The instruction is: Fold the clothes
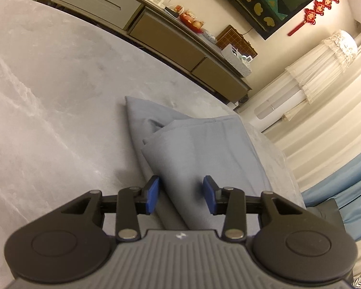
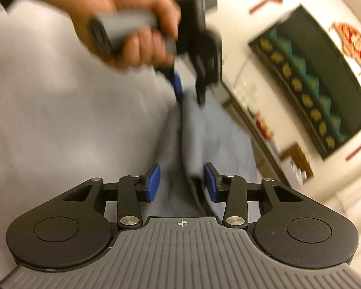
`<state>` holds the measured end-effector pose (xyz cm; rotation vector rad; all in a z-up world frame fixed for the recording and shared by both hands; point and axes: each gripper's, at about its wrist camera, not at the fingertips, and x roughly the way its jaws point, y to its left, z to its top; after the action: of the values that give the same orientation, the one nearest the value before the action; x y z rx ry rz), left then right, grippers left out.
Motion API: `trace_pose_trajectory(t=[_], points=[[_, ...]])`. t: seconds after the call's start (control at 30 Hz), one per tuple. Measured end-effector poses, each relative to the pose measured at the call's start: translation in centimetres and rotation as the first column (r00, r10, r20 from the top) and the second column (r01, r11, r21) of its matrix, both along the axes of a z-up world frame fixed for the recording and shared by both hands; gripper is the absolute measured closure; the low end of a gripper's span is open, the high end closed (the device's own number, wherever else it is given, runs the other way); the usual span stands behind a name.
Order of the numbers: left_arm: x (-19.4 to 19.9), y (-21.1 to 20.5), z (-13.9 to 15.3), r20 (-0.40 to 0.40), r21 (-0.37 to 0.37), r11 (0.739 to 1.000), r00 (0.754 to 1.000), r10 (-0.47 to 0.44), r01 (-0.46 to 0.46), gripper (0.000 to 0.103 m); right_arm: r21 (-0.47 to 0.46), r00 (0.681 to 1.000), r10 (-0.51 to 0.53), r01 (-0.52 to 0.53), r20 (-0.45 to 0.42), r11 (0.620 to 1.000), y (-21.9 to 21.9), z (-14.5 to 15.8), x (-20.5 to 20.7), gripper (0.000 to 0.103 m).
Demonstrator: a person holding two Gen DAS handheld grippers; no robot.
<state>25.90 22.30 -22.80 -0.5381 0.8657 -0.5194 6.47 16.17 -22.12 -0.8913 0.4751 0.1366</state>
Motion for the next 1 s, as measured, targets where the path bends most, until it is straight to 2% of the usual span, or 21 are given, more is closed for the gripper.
trace_pose_trajectory(t=[0.03,0.1,0.13,0.27,0.3,0.33,0.4,0.47,0.5,0.53,0.57,0.6,0.67,0.73,0.8,0.87,0.9,0.97,1.0], points=[[-0.3,0.0,0.2,0.003,-0.002,1.000,1.000,-0.008,0.008,0.063,0.007,0.999,-0.029,0.029,-0.028,1.000,-0.9,-0.1,0.2,0.078],[-0.7,-0.6,0.6,0.008,0.006,1.000,1.000,-0.024,0.024,0.056,0.000,0.993,-0.085,0.086,-0.079,0.996,-3.2,-0.5,0.0,0.088],[-1.0,-1.0,0.8,0.012,0.011,0.999,0.999,-0.036,0.036,0.050,-0.020,0.989,-0.113,0.112,-0.090,0.994,-4.8,-0.8,-0.1,0.089],[-1.6,-1.9,0.9,0.025,0.054,0.998,0.999,-0.035,0.034,0.049,0.036,0.977,-0.184,0.189,-0.105,0.981,-8.2,0.7,-1.7,0.086],[-1.5,-1.7,0.9,0.025,0.043,0.999,0.999,-0.029,0.028,0.049,0.053,0.974,-0.200,0.207,-0.108,0.977,-9.0,1.1,-2.2,0.082],[-1.4,-1.5,0.9,0.024,0.030,0.999,0.999,-0.022,0.021,0.049,0.078,0.979,-0.185,0.192,-0.090,0.978,-8.8,1.9,-2.8,0.066],[-1.1,-1.0,0.8,0.023,0.015,1.000,1.000,-0.011,0.011,0.049,0.092,0.993,-0.106,0.111,-0.057,0.990,-6.3,2.4,-3.0,0.045],[-0.9,-0.7,0.6,0.024,0.012,1.000,1.000,-0.009,0.009,0.051,0.093,0.999,-0.023,0.026,-0.031,0.995,-3.8,2.5,-3.0,0.036],[-0.8,-0.6,0.6,0.024,0.013,1.000,1.000,-0.015,0.015,0.051,0.084,1.000,0.001,0.001,-0.031,0.996,-2.6,2.1,-2.5,0.039],[-0.6,-0.7,0.7,0.030,0.018,1.000,0.999,-0.026,0.026,0.061,0.069,0.999,0.004,0.000,-0.053,0.998,-1.7,1.5,-1.5,0.056],[-0.5,-0.8,1.0,0.053,0.032,0.999,0.998,-0.032,0.030,0.074,0.063,0.998,-0.010,0.014,-0.069,0.998,-1.3,1.3,-0.7,0.077],[-0.5,-0.7,1.5,0.084,0.048,0.998,0.996,-0.031,0.027,0.077,0.065,0.997,-0.028,0.033,-0.076,0.997,-0.9,1.3,-0.1,0.096],[0.2,0.1,2.2,0.104,0.008,1.000,0.995,-0.011,0.010,0.082,0.066,0.997,-0.049,0.053,-0.065,0.996,0.0,1.8,0.4,0.097],[1.3,0.1,1.7,0.079,0.035,0.999,0.997,-0.002,-0.001,0.082,0.048,1.000,-0.017,0.018,-0.015,0.999,1.5,3.0,-0.6,0.098],[1.9,0.1,0.4,0.052,0.050,0.999,0.999,0.010,-0.013,0.081,0.030,1.000,0.000,0.000,-0.024,1.000,2.5,2.0,-0.6,0.098],[2.1,0.3,-0.4,0.040,0.048,0.999,0.999,0.016,-0.018,0.078,0.010,0.999,0.012,-0.011,-0.038,1.000,3.3,0.6,-0.3,0.093],[2.2,0.4,-0.4,0.034,0.048,0.999,0.999,0.018,-0.020,0.077,0.019,0.999,0.014,-0.013,-0.040,1.000,3.7,0.2,-0.3,0.076],[2.4,0.6,-0.5,0.017,0.043,0.999,0.999,0.027,-0.028,0.074,0.047,0.999,0.015,-0.013,-0.044,0.999,4.3,-0.4,-0.6,0.075],[2.5,0.7,-0.5,0.006,0.038,0.999,0.999,0.034,-0.034,0.072,0.029,0.998,0.021,-0.019,-0.059,0.999,4.3,-0.8,-0.5,0.077]])
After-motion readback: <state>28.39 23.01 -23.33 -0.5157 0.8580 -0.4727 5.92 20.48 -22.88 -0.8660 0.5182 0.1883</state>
